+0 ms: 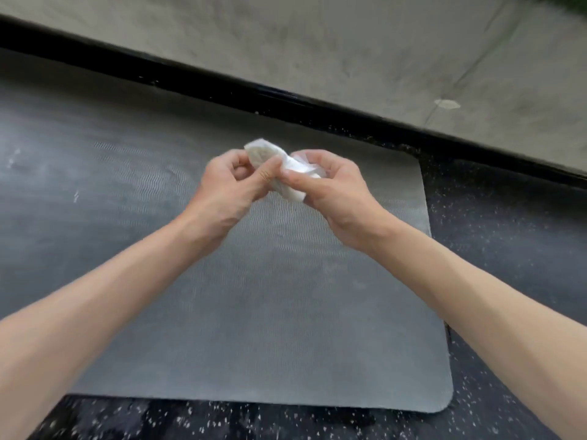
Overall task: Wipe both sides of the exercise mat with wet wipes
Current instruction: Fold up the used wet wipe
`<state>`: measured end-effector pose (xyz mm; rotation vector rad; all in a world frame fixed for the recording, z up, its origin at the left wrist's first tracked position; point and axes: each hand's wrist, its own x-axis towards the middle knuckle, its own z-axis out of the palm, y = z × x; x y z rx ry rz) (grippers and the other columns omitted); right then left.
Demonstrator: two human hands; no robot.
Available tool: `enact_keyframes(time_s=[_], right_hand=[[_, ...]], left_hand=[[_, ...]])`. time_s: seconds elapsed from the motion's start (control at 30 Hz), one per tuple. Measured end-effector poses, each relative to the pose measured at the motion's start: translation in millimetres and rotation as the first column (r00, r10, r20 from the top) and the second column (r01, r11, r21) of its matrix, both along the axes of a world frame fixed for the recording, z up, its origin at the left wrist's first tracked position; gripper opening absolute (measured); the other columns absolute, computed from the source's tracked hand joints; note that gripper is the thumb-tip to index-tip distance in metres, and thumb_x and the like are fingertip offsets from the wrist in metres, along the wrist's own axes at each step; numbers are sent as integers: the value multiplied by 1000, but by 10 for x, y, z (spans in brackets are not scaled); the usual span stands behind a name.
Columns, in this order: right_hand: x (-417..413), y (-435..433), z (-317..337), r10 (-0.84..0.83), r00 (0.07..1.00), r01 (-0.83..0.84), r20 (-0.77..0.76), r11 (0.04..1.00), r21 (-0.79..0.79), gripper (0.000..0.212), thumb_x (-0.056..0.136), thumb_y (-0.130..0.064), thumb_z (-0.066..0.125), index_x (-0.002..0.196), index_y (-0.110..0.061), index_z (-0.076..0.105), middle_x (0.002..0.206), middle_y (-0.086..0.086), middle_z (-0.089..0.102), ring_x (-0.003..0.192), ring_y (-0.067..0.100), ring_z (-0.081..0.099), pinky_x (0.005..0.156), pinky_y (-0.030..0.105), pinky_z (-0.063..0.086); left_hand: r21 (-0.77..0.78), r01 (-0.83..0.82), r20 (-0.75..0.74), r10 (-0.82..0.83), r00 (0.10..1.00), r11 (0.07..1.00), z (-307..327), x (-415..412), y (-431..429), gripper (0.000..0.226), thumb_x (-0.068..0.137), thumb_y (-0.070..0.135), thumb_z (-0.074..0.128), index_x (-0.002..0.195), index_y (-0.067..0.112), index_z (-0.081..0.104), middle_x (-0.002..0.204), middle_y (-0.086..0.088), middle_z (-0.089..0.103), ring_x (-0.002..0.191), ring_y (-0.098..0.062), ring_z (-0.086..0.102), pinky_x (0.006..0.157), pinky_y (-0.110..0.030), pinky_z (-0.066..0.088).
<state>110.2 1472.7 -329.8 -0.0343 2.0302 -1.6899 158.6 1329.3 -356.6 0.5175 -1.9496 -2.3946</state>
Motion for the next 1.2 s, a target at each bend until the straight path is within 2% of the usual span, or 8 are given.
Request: enact_keyframes(time_s=[0.13,0.4,0.57,0.77,0.9,1.03,1.1,1.2], right_hand=[[127,-162,501,-37,997,40,62,998,-45,29,89,-9,68,116,-2,60,109,16,68,91,21,70,81,30,57],[569,-490,1778,20,987,-8,161,997,-76,27,96,-20,60,119,-5,61,104,5,71,90,13,69,79,25,54],[884,-827,2984,55,979,-32,196,993,-116,17,96,-20,58,102,-6,65,86,5,71,72,10,65,63,21,52],[1282,-1306,4772,216,957,-185,193,968,-167,37,85,-39,63,95,-5,70,80,10,69,70,16,60,62,26,48],[1488,-1573,5763,420,900,-382,118,889,-252,37,81,-55,67,91,-19,71,84,3,71,72,12,63,65,22,51],[1608,-1823,6439,628,778,-592,38,751,-291,39,74,-53,76,101,-27,66,91,7,74,77,13,65,72,24,49],[1660,-1980,6674,678,735,-645,10,704,-297,35,72,-46,79,100,-31,67,92,9,74,78,16,64,76,32,47],[1775,-2209,6902,708,705,-685,-29,671,-283,25,77,-29,71,101,-24,65,85,8,73,76,21,57,76,38,40]], left_hand=[[36,-93,20,92,996,995,545,158,-166,27,90,21,67,113,10,59,90,3,76,88,-9,72,76,-17,54],[87,-207,60,202,977,974,2010,693,-415,27,90,14,68,115,12,59,88,4,76,82,-6,72,69,-12,50],[82,-269,92,261,961,960,3308,1102,-695,29,86,15,70,113,15,61,94,0,77,85,-9,72,72,-16,51],[-43,-304,133,307,942,952,5190,1651,-1179,31,82,16,72,112,14,62,97,-2,76,90,-13,72,77,-19,54],[-147,-356,166,378,911,923,6217,1955,-1473,29,86,18,74,112,18,61,101,0,75,93,-13,72,90,-28,55],[-175,-476,162,502,850,862,6899,2232,-1615,28,87,18,73,113,16,62,102,-4,75,95,-16,71,93,-34,54],[-179,-548,136,573,809,817,7126,2360,-1663,26,88,18,72,112,15,64,102,-4,75,96,-17,71,92,-31,55],[-159,-652,86,669,738,741,7358,2581,-1693,14,89,19,70,103,20,68,99,-1,76,97,-15,71,88,-24,55]])
